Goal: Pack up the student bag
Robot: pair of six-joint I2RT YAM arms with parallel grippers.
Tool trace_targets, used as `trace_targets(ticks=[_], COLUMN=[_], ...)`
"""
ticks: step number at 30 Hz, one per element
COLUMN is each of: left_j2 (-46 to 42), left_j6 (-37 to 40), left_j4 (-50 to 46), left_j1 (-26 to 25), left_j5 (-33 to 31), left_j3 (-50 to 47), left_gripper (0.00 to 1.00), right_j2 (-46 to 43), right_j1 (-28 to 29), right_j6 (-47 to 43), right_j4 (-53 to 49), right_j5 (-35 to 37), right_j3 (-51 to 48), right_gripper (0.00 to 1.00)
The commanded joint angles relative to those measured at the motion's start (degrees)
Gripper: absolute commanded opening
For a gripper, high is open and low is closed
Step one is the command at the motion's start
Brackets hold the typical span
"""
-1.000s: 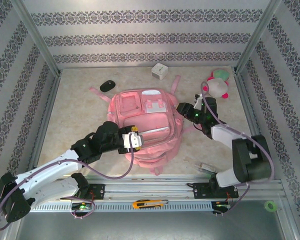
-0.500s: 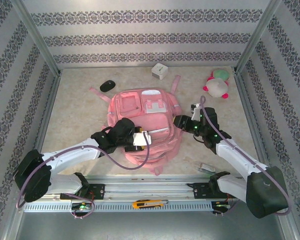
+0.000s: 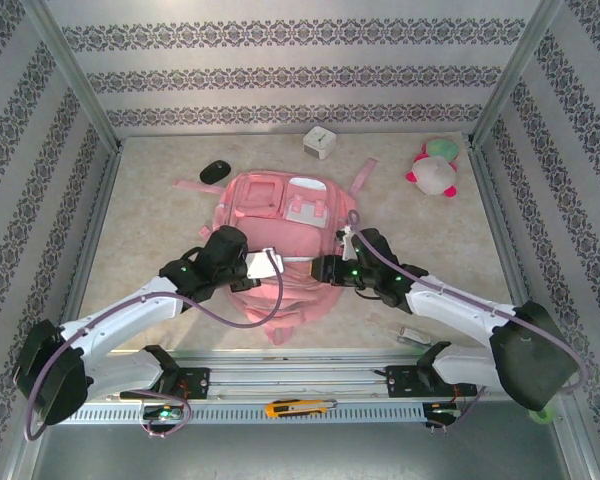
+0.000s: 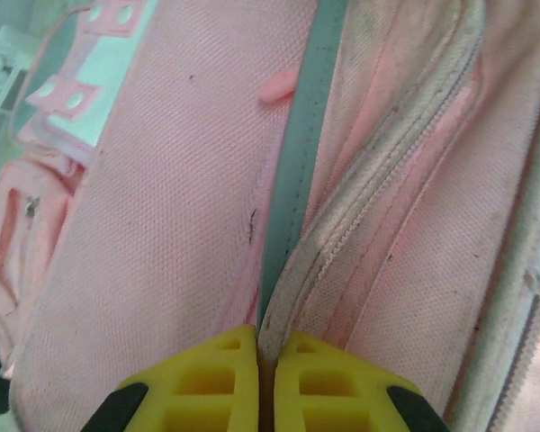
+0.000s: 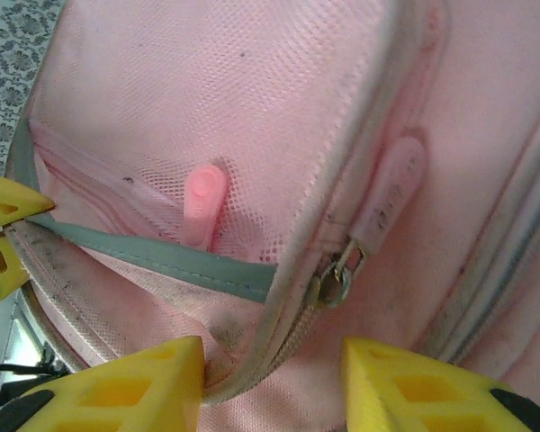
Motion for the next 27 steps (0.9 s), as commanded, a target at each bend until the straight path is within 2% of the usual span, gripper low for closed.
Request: trace_targets(ticks=[1, 6, 9, 14, 21, 24, 27], left_j2=[-2.8, -4.0, -4.8, -7.3, -9.0, -10.0, -10.9], left_j6=[1.0, -1.0, -3.5, -9.3, -11.3, -11.2, -11.6], left_j4=[0.0, 1.0, 2.5, 7.0, 7.4, 9.1, 12.5], left_j1=[2.0, 2.1, 2.7, 5.0, 6.3, 6.6, 7.3], left_j5=[-3.0, 0.0, 2.2, 7.4, 11.6, 14.5, 17.6], left_j3=[0.6, -0.1, -0.5, -2.3, -3.1, -4.1, -5.9], left_gripper=[0.06, 0.03, 0.02, 0.01, 0.01, 0.00, 0.00], right_j2=[1.5, -2.9, -7.9, -13.6, -15.0, -13.3, -10.6], right_j1=[0.3, -1.2, -4.8, -12.0, -17.4, -18.4, -18.5], right_j6=[-0.9, -5.3, -6.2, -10.6, -25.7, -34.8, -48.5], right_j4=[-0.2, -4.3, -6.0, -12.2, -15.3, -16.7, -17.9], right_j5=[0.8, 3.1, 3.5, 0.0, -5.7, -11.7, -19.9], right_j3=[3.3, 3.8, 2.2, 2.5, 4.9, 6.6, 8.0], right_gripper=[0.44, 0.47, 0.49, 0.50, 0.50, 0.50, 0.52])
